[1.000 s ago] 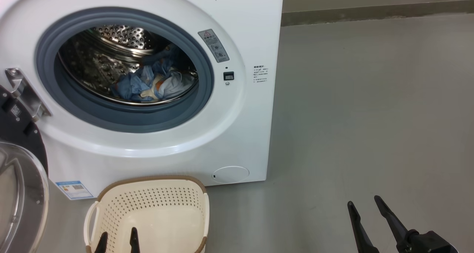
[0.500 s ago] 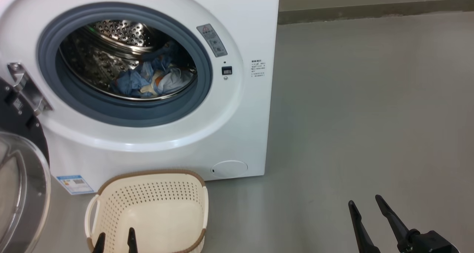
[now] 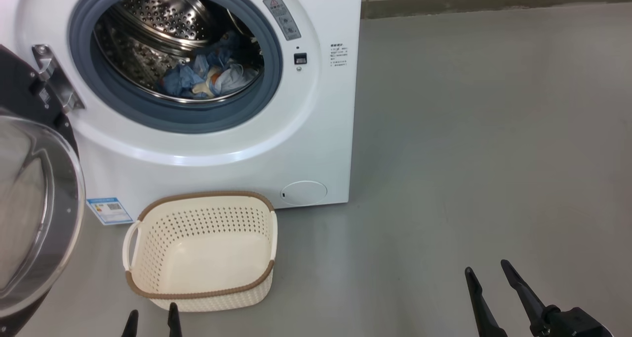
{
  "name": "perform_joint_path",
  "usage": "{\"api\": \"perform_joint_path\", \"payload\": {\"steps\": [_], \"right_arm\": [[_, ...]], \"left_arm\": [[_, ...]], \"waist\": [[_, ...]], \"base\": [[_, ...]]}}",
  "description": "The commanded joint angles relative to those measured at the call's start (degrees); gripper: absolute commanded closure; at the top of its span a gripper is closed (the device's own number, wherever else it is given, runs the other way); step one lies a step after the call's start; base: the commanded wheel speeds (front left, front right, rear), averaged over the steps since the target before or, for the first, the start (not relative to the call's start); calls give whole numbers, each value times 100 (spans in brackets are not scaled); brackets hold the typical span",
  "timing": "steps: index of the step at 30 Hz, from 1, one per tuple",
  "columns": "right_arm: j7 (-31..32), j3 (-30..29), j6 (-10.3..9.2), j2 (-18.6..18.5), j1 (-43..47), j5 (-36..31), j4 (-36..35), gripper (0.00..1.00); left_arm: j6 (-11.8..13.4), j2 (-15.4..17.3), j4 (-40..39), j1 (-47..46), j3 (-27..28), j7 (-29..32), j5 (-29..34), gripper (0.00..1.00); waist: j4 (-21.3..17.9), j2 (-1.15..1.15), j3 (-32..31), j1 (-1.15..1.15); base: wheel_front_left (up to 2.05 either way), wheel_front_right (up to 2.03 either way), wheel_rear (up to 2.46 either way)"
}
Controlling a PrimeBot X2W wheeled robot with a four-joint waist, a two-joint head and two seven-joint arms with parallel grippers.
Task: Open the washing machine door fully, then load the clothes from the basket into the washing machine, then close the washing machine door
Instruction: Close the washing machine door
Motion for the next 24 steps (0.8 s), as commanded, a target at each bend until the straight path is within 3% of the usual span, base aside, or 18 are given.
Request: {"api": "perform_joint_path", "payload": {"steps": [1, 14, 24], "right_arm": [[-27, 144, 9, -37, -83, -65, -137, 0], [-27, 124, 9, -6, -65, -60, -130, 0], [-27, 111, 9, 11, -68, -79, -143, 0]], "left_arm": [[16, 53, -116, -108, 201, -38, 23, 0], [-44, 53, -106, -118, 208, -38, 52, 0], [-33, 53, -151, -144, 235, -38, 59, 0]], "waist": [[-1, 0, -5, 0], [55, 0, -33, 0], [481, 0, -48, 0]], "base": [[-80, 80, 0], [-15, 15, 0], [0, 0, 0]]}}
